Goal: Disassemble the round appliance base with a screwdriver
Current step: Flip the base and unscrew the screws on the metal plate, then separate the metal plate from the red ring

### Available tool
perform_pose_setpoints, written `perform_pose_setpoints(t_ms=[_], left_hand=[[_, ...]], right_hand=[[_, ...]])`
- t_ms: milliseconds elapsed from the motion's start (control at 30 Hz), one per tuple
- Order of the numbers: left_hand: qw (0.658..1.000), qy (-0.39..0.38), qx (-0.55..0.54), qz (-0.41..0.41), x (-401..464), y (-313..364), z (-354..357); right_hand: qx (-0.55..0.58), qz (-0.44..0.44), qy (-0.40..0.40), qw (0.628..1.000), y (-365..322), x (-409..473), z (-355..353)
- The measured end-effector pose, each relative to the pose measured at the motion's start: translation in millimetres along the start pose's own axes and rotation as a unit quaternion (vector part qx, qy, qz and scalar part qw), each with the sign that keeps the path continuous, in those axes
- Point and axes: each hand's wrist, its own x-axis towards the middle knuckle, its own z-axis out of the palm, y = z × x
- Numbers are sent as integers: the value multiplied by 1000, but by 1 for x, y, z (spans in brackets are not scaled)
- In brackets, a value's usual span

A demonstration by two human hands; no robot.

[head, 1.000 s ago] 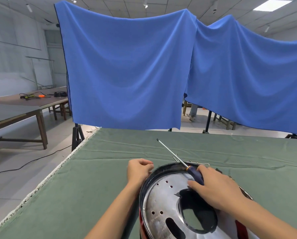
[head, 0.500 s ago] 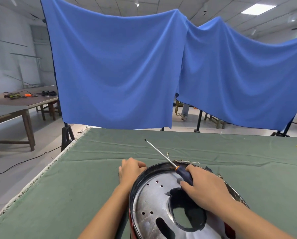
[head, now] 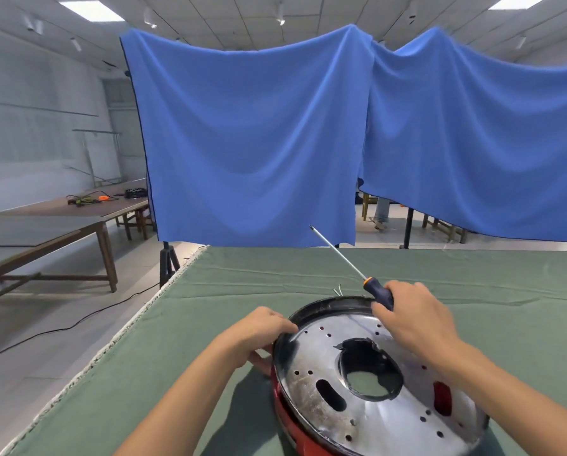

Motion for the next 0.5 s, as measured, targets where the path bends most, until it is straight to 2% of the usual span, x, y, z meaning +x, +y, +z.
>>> perform_pose_setpoints(t_ms=[67, 133, 233, 400, 500], left_hand=[[1000, 20, 3, 2, -3, -1, 5], [999, 39, 7, 4, -7, 0, 10], [997, 68, -20, -5, -11, 1, 15], [994, 73, -71, -32, -18, -5, 17], [995, 56, 57, -60, -24, -8, 16]], right_hand=[[-48, 11, -9, 999, 8, -1, -4], [-84, 45, -53, 994, 18, -2, -7], [-50, 99, -110, 988, 32, -7, -10], [-30, 113, -41, 992, 45, -13, -10], [-13, 118, -16, 993, 50, -14, -10]])
